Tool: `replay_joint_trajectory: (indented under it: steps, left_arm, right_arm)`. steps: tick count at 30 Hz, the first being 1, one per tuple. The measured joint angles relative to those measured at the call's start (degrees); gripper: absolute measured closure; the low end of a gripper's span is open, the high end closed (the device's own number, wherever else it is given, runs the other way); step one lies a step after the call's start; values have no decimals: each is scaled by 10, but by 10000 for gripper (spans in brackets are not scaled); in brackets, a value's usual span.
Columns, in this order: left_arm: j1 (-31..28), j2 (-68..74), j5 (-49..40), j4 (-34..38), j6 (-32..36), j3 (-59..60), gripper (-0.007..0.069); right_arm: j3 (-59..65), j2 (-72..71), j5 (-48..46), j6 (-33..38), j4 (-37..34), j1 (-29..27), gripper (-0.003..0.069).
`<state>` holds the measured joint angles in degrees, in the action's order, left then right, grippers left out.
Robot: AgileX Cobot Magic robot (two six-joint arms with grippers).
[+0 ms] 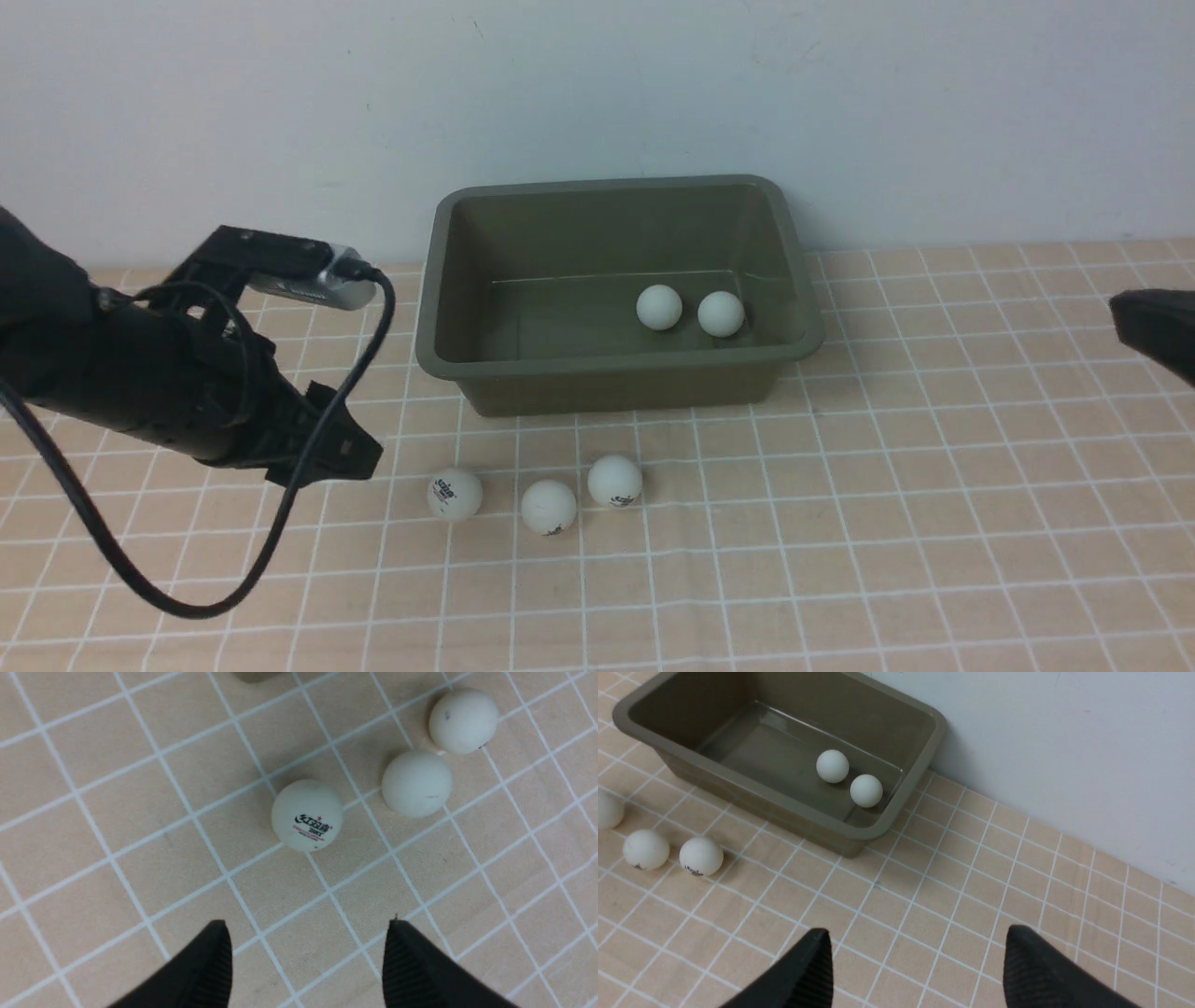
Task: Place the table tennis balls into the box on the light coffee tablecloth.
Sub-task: 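Reach for and grasp a ping pong ball on the table beside the basket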
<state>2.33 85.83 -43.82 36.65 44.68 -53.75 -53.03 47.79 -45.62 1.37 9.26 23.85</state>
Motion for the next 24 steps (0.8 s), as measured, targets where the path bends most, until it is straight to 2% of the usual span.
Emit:
replay_joint_trajectory:
  steps: [4,8,12,17,24]
  left_arm:
    - [62,41,48,5,44,0,262]
    - [91,56,74,18,65,0,263]
    - [93,57,87,64,78,0,274]
    - [95,57,105,112,126,0,284]
    - [95,61,114,124,139,0,284]
  right_arm:
    - [0,0,10,0,0,0,207]
    - [0,0,10,4,1,0,207]
    - [0,0,26,7,1,0,207]
    - [0,0,81,7,2,0,207]
    - [0,0,92,2,2,0,207]
